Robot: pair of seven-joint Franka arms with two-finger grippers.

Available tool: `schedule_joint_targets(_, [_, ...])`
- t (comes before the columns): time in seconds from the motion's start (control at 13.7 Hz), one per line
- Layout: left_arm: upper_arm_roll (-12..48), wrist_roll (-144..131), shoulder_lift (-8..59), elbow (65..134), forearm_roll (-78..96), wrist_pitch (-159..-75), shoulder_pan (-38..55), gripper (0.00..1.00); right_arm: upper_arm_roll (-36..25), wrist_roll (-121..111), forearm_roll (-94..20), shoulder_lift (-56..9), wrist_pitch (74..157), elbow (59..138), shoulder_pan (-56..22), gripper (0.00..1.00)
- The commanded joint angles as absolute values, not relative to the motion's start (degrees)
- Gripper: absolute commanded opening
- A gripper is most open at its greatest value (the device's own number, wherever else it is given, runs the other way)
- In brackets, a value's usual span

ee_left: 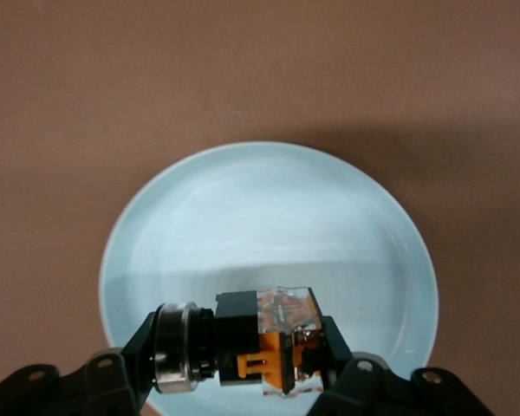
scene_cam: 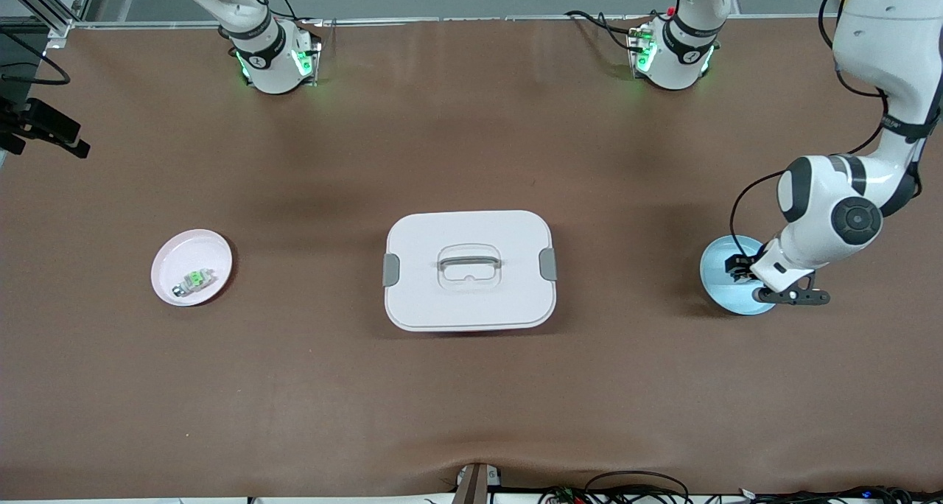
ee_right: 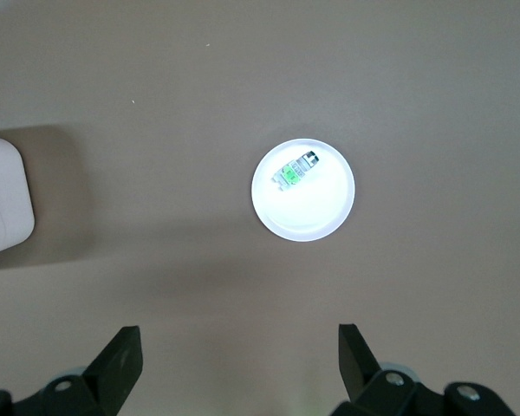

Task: Transfer orange switch to right arm and place
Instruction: 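Lift the switch with the left gripper while the right gripper approaches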

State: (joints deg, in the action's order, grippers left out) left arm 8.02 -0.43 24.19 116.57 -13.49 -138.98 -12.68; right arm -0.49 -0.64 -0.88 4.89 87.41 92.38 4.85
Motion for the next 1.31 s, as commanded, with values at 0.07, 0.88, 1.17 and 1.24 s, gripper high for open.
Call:
schedule_joint_targets(0.07, [12.6, -7.7, 19.1, 114.1, -13.4, -130.8, -12.8, 0.0, 0.1, -0.6, -0.2, 4.5, 86.4, 91.3, 3.4, 1.0])
schedule_joint_targets(0.88, [26.7, -37.8, 19.9, 97.5, 2.6, -117.2, -11.5, 0.0, 0.5, 25.5, -1.1, 5.0, 78.4, 91.0, -11.4, 1.0])
schedule_joint_targets(1.17, [27.3, -53.2, 22.3, 91.2, 6.9, -117.2, -5.7, 0.0, 0.5, 32.2, -1.7, 5.0, 79.3, 91.1, -18.3, 1.0])
schedule_joint_targets(1.24, [27.3, -56.1, 22.8, 90.0, 7.7, -117.2, -4.1, 0.0, 0.4, 34.7, -3.4, 5.0, 80.2, 91.4, -19.2, 1.0])
